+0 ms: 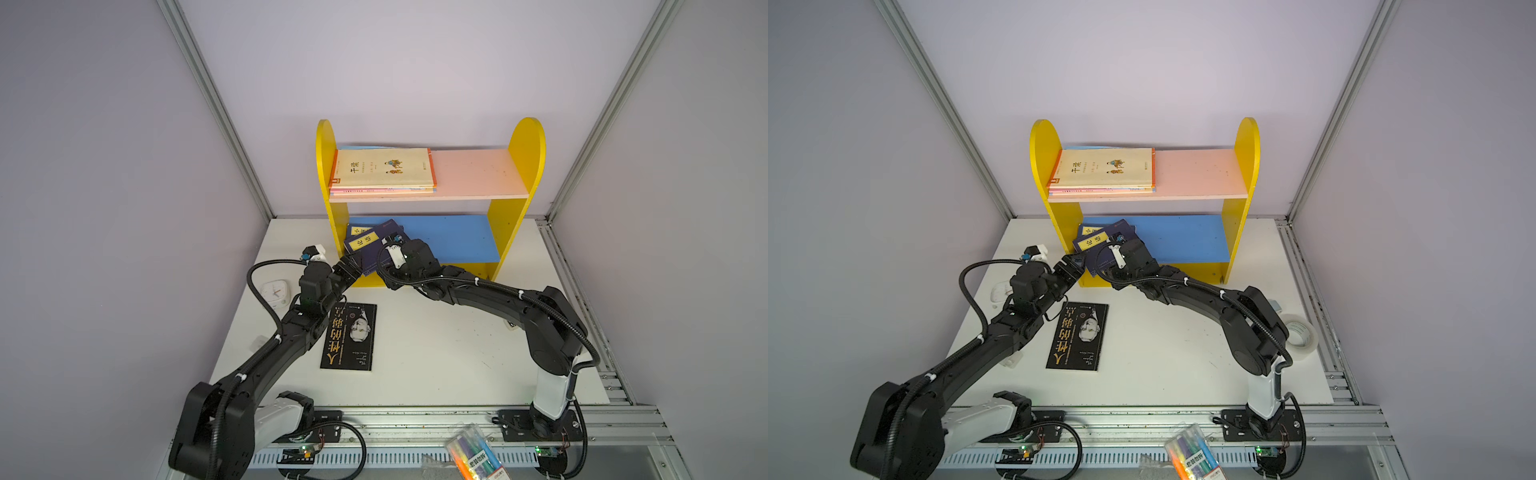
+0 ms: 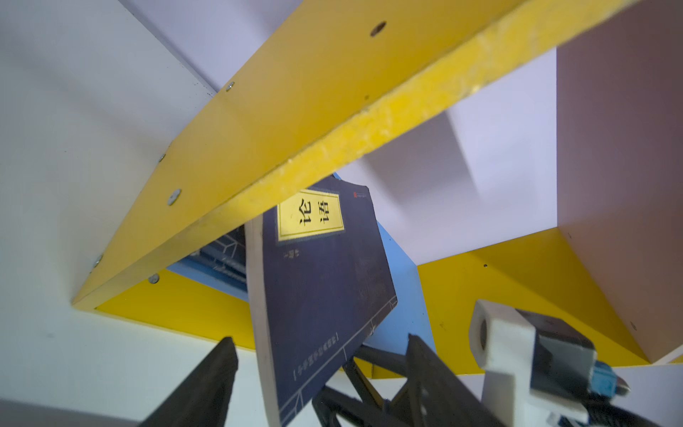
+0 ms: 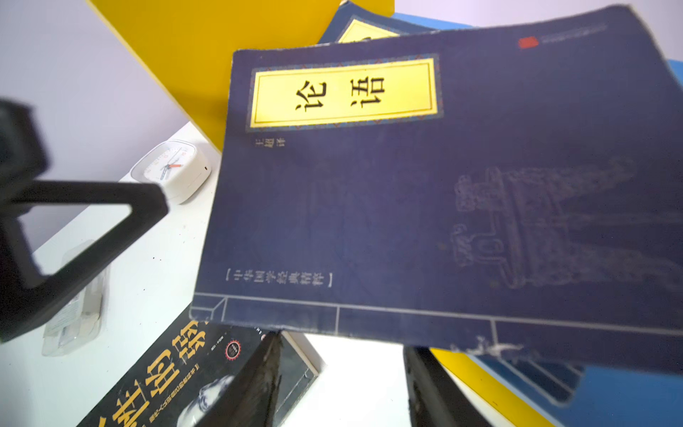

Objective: Stacking books/files
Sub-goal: Place the book at the bookshelf, then move the book to the bookshelf.

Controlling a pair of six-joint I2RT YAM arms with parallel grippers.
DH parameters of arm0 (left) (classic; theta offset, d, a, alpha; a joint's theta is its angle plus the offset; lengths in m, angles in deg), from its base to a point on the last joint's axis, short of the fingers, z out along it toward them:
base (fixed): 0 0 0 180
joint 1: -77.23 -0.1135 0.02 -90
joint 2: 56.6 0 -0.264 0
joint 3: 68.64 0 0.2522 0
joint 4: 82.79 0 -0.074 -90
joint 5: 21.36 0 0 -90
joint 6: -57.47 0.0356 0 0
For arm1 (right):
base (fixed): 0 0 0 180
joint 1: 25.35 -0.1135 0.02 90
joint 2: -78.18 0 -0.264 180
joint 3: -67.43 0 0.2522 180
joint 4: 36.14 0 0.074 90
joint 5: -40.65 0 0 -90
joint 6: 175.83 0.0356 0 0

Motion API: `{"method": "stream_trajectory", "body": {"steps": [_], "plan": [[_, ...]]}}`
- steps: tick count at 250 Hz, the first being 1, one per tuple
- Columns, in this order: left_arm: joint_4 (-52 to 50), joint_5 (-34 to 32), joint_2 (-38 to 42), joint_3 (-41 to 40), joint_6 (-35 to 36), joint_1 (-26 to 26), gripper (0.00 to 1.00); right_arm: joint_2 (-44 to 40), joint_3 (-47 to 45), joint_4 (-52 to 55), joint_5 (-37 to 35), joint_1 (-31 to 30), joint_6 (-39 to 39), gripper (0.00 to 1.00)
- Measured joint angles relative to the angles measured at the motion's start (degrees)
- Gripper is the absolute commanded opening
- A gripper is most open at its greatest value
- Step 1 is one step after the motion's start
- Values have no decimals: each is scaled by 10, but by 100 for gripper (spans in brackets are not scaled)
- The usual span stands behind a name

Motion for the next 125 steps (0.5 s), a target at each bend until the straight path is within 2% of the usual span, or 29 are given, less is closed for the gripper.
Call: {"method": "stream_trajectory", "body": {"steps": [69, 125], "plan": [[-142, -36, 165, -48, 25, -11, 81, 31, 41, 7, 5, 0, 4, 56], [-226, -49, 247, -86, 25, -14, 81, 56, 83, 14, 16, -1, 4, 56]]}}
